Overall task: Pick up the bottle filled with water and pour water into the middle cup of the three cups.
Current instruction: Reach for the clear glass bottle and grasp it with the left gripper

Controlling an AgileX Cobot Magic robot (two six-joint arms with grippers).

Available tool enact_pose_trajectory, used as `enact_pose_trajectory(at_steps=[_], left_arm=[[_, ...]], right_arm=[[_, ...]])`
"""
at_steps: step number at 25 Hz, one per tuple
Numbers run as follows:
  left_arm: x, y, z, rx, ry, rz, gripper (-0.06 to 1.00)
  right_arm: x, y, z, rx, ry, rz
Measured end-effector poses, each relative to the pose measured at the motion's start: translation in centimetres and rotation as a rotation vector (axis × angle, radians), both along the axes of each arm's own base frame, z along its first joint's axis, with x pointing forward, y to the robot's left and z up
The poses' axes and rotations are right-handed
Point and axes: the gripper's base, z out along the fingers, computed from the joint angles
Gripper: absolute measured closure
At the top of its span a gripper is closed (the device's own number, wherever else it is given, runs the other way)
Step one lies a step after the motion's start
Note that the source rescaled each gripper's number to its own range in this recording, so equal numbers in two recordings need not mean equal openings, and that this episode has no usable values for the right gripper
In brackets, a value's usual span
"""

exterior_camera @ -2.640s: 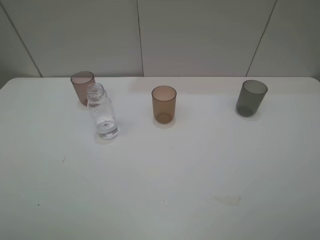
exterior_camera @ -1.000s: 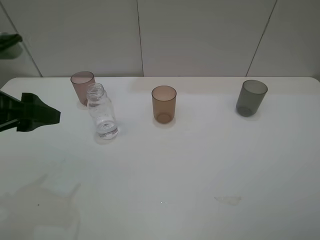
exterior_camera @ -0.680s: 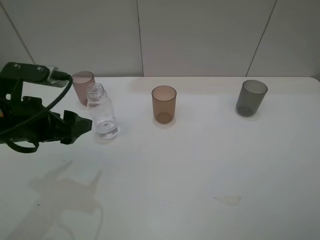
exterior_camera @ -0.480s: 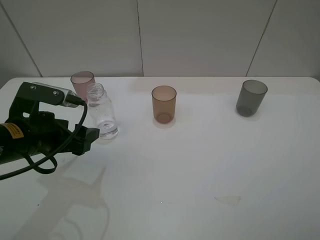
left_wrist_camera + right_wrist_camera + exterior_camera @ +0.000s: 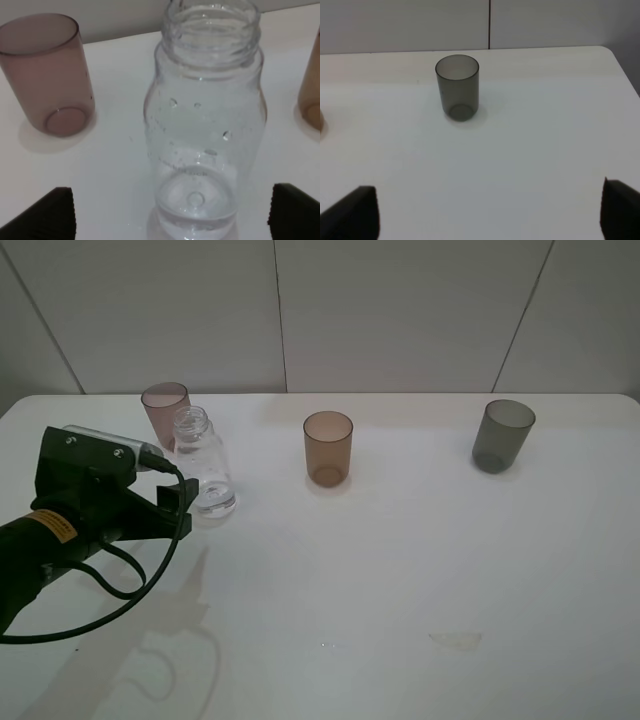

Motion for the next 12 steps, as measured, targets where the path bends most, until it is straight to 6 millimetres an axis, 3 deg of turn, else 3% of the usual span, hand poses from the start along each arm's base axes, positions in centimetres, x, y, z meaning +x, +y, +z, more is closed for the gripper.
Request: enact_pose_trajectory(at_steps=[5,12], left_arm=[[0.1,-0.1,-1.4,0.028,0.046,-0.002,-0.03],[1.4,-0.9,-0.9,0.001,0.002,-0.006,-0.03]], right_arm=[[0.0,0.0,0.0,0.000,0.000,0.000],[0.0,0.0,0.0,0.000,0.000,0.000]])
